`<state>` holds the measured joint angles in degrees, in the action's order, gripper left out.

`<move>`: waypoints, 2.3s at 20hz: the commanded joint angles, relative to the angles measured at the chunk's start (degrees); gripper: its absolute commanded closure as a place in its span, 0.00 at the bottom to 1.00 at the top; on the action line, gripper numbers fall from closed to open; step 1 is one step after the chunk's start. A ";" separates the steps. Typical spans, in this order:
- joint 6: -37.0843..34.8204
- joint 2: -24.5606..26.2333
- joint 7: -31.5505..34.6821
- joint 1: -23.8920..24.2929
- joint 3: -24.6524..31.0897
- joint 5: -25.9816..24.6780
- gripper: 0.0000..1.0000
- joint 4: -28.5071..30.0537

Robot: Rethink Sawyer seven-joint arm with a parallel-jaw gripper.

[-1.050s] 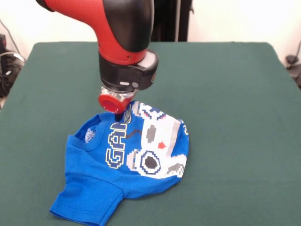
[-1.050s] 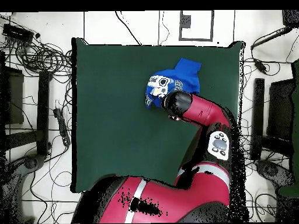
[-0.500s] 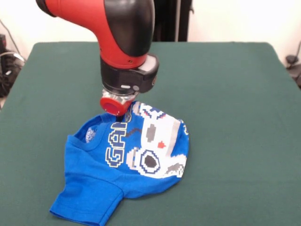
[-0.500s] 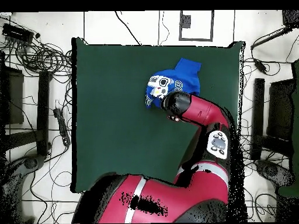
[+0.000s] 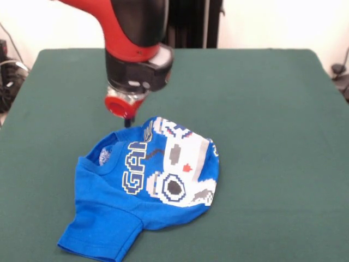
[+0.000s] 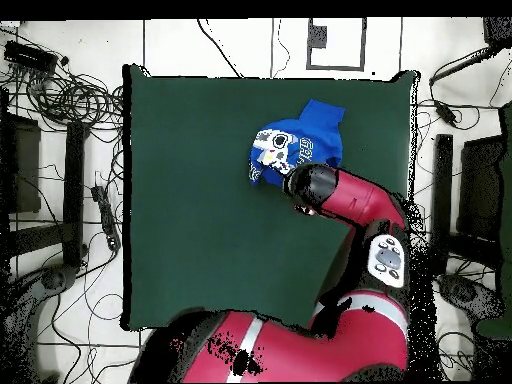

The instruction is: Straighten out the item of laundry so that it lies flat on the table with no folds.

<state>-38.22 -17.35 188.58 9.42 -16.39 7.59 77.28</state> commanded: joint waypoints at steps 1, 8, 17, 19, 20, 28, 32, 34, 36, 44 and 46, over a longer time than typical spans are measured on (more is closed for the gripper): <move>0.66 -5.13 -8.09 1.15 3.50 -4.84 1.00 12.13; 1.50 -6.25 -7.94 3.74 5.15 -8.31 1.00 13.24; -0.59 -1.07 -3.13 2.66 6.59 -8.32 1.00 4.67; -0.78 -0.51 -2.71 2.42 6.54 -8.11 1.00 3.89; -0.89 -0.18 -2.49 2.27 6.50 -8.00 1.00 3.40; -1.75 2.36 -0.24 0.86 6.11 -6.70 1.00 -0.20; -1.96 3.80 1.04 0.11 6.05 -5.97 1.00 -1.95; -1.97 4.20 1.67 -0.20 5.87 -5.66 1.00 -2.41; -2.46 4.75 2.25 -0.57 5.74 -5.32 1.00 -3.26; -5.37 7.15 4.64 -2.06 4.93 -3.55 1.00 -7.90; -5.90 7.51 4.77 -2.23 4.64 -3.17 1.00 -8.73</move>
<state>-38.23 -13.30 188.58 9.92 -16.38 0.85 71.84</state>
